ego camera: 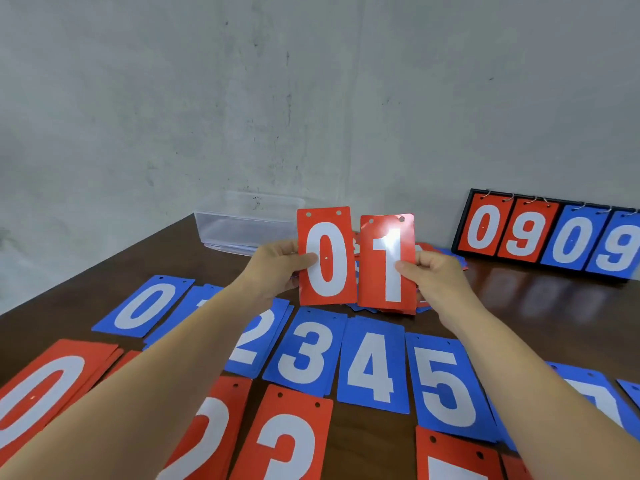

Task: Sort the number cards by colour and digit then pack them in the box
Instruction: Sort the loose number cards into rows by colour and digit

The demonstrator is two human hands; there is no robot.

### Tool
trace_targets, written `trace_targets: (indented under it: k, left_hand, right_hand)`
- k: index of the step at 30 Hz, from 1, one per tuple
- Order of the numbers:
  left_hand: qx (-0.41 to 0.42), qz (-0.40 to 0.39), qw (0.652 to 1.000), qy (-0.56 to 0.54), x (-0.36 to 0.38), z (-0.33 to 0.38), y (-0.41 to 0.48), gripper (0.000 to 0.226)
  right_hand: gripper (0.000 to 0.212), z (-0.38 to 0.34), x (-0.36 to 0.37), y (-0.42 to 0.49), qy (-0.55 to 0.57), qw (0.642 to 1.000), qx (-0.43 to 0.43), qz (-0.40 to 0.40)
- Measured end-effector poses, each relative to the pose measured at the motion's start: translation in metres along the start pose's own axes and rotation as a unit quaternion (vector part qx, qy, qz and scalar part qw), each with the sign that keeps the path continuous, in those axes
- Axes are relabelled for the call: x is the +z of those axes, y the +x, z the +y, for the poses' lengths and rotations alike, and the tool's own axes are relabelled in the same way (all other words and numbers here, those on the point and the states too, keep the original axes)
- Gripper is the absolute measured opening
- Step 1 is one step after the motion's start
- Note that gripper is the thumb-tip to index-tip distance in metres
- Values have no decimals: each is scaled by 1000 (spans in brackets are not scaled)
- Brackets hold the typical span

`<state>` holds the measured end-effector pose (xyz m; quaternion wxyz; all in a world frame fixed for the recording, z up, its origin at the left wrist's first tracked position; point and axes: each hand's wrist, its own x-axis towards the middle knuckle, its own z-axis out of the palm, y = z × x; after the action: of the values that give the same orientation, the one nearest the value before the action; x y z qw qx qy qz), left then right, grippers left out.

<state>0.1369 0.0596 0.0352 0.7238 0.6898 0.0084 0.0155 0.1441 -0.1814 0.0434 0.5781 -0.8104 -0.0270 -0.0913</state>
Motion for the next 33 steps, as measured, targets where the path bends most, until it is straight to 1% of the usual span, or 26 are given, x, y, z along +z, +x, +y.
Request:
trace_targets:
  k: [4,8,10,12,14,16,20,24,27,30,33]
  left_hand:
    - [10,23,999,30,-19,1,-18,19]
    - [10,60,997,43,-45,0,-38,16]
    - [7,74,996,51,-58,1,-47,19]
    - [7,86,994,60,-71,3,-55,19]
    - [10,94,993,66,-83,6,-63,17]
    - [14,96,993,67,-95,10,-70,13]
    - [20,90,993,69,-122,15,-82,12]
    - [12,74,994,76,-158,21,-97,22]
    - [2,63,995,76,-187,24,-116,29]
    - [-7,74,994,78,-217,23,-137,22]
    - [-19,93,987,126,-242,16,-159,24]
  right_hand:
    - [22,1,6,-3,-11,1000,-6,-21]
    - [17,-1,13,-10,2,999,5,-33]
    - [8,-1,15,-16,7,999,7,-47]
    - [6,-2,18,-22,0,998,11,-57]
    - [8,-8,20,-28,-14,998,10,-55]
    - [6,-16,21,-35,-19,999,5,-50]
    - [10,-35,30,-58,-16,998,8,-52]
    - [9,-54,50,-88,-14,999,25,-45]
    - [2,-69,70,-114,-7,998,46,-36]
    - [5,-77,95,-144,0,998,63,-26]
    - [8,-80,128,-178,19,995,88,-35]
